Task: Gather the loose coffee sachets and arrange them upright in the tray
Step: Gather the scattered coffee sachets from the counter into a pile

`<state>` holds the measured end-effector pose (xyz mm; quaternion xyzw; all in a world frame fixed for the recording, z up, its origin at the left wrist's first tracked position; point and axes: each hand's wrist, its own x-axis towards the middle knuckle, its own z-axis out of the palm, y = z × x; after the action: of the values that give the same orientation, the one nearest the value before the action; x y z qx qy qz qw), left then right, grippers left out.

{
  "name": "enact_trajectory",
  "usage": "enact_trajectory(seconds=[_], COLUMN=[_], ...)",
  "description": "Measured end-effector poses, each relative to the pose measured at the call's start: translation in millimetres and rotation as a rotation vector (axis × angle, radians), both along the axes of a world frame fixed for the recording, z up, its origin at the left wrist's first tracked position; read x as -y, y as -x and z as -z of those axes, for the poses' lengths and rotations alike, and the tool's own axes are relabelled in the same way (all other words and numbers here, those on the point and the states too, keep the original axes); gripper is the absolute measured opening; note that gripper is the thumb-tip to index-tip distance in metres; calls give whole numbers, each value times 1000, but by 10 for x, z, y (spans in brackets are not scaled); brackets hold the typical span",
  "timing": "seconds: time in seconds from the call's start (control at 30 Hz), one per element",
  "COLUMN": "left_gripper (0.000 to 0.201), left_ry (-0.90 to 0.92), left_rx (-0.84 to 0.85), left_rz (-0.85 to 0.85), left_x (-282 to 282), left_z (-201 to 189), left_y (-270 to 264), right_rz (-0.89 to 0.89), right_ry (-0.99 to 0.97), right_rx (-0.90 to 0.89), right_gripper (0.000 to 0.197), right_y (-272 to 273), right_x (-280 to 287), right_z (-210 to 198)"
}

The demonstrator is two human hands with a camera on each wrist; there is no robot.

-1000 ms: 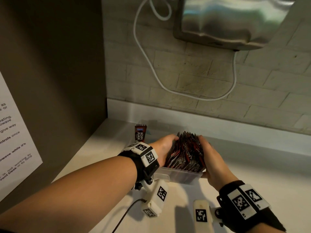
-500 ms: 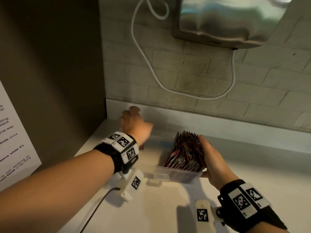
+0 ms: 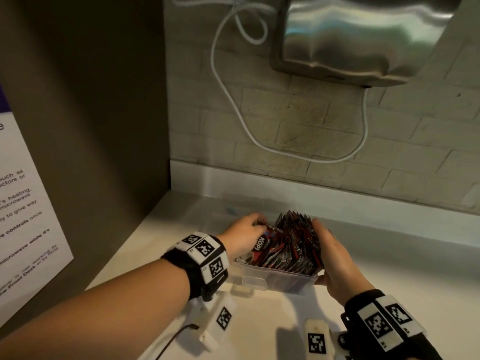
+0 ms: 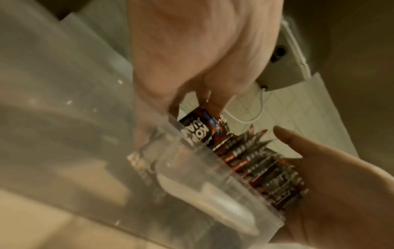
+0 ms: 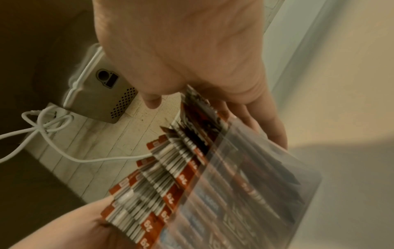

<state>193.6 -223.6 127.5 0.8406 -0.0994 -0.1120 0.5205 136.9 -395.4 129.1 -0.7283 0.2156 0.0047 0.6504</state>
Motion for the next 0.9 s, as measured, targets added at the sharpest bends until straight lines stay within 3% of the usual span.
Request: enact_trajectory(seconds=[0.13,0.27,0.33,0.47,0.6,0.8,0.9], left_gripper=[49,125,143,146,153,134,116], left_ry=[109,234,185,94,126,28,83], left_rx=[-201,-416,-417,-387,-407,-402,-418], left_rz=[106,314,397,361,253,201,187], left_x=[92,-3,-50,-68,-83,-104,-111], left_z=[-64,6,21,89,219,187,188], left_y=[94,66,100,215,341,488,448], right_rz=[-11,-62,-93,-165,-211,-243,-249], right_ry=[4,20,31,44,49,30,32], right_rx=[-5,11,17,29,32,38,40], right_gripper=[57,57,55,60,59,62,62], right_y=[18,53,75,154,258,415,450], right_x=[-8,-21,-31,-37,-38,-84,-103], right_z=[-7,-35,-55,-45,-29,-32,-38])
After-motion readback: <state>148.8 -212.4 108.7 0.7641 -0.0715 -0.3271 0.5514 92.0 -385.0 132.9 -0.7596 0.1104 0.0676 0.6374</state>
